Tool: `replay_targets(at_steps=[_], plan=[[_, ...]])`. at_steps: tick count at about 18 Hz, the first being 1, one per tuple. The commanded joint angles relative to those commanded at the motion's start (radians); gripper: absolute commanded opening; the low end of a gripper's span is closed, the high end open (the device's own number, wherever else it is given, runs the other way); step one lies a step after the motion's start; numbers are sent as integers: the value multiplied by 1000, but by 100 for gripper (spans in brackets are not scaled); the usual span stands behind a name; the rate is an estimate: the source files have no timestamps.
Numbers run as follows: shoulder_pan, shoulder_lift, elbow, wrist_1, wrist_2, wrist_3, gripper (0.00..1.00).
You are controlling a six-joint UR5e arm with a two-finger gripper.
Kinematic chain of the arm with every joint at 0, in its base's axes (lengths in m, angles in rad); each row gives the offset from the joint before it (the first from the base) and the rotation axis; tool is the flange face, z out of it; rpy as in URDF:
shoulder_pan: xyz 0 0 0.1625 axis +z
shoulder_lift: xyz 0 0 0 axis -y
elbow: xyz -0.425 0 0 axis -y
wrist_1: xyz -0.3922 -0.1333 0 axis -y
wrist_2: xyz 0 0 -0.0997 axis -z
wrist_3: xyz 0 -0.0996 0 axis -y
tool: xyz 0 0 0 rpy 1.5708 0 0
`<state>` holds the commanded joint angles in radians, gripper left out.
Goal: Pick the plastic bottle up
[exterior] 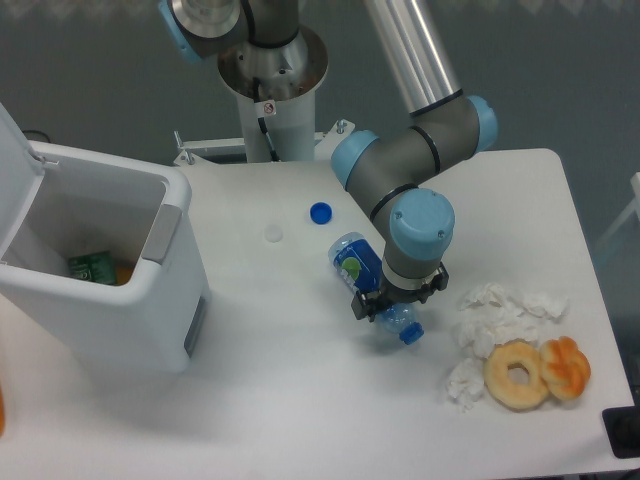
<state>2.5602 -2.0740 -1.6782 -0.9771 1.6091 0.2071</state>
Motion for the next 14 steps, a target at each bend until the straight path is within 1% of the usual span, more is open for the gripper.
replay_targets(at_steps=[8, 14], plan=[[-5, -2, -5, -3, 2, 0, 100], [-6, 3, -23, -3, 8, 2, 100]])
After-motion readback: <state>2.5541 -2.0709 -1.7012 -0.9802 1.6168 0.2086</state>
